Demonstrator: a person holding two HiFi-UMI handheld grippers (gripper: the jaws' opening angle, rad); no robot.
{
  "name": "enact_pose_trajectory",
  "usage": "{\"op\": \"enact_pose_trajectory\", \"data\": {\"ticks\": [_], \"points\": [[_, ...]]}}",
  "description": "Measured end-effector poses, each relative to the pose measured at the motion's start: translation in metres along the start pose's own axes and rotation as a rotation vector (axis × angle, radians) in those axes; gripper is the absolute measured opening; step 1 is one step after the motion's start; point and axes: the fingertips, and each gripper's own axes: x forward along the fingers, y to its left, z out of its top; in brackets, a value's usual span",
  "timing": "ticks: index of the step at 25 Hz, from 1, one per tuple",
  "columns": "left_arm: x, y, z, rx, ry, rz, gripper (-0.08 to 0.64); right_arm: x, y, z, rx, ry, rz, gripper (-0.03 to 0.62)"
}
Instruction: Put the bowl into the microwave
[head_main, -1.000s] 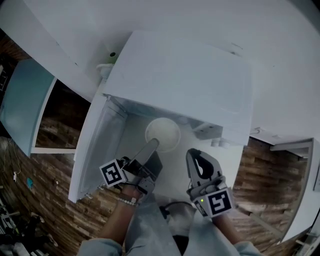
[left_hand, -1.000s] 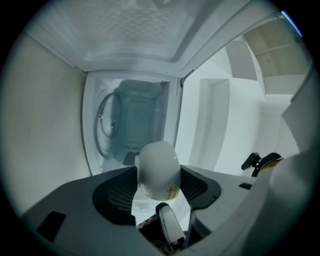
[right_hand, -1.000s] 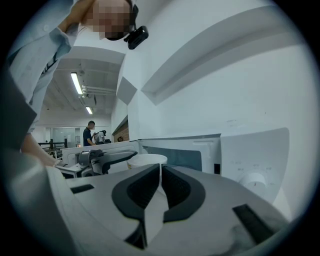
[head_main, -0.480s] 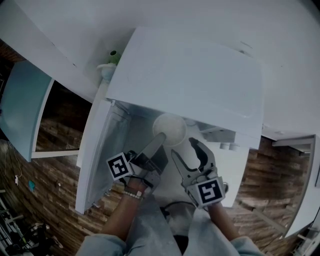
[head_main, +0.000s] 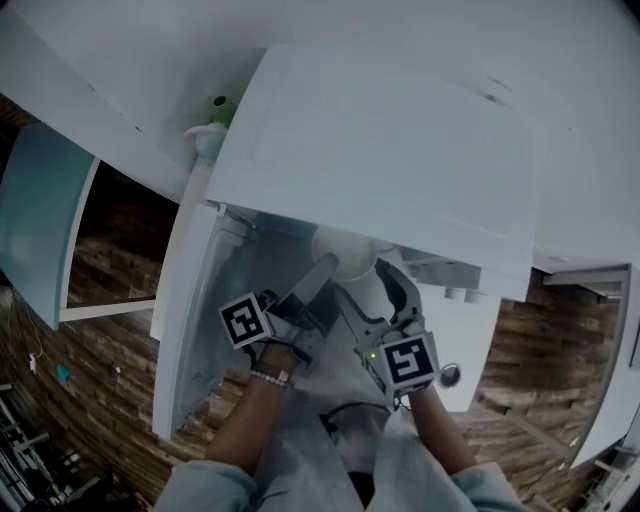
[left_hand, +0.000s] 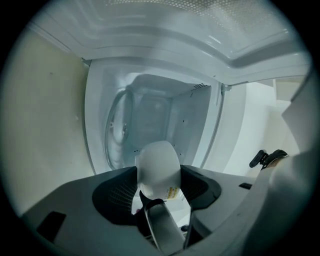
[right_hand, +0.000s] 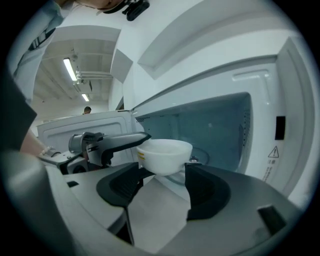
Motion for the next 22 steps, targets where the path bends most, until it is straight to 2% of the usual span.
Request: {"op": "enact_pose_trajectory", "data": {"ticks": [3, 7, 9, 16, 22], "points": [[0.003, 0.007, 0.003, -0.004, -0.006, 0.005, 0.255, 0.01, -0.003, -0.005, 0.018, -0.009, -0.011, 0.31], [0.006, 0.014, 0.003, -0.008, -0.003, 0.01, 0.255, 0.02, -0.008, -0.017, 0.03, 0.045, -0.02, 0.339], [0.007, 0.018, 0.003, -0.011, 0.001, 0.016, 0.255, 0.025, -0.01, -0.014, 0.035, 0.027, -0.019, 0.35], [0.014, 0.028, 0.009, 0.008, 0.012, 0.031, 0.255, 0.034, -0.022, -0.018, 0.023, 0.036, -0.042, 0.35], [0.018, 0.042, 0.014, 0.007, 0.014, 0.077, 0.255, 0.043, -0.028, -0.026, 0.035, 0.061, -0.045, 0.347]]}}
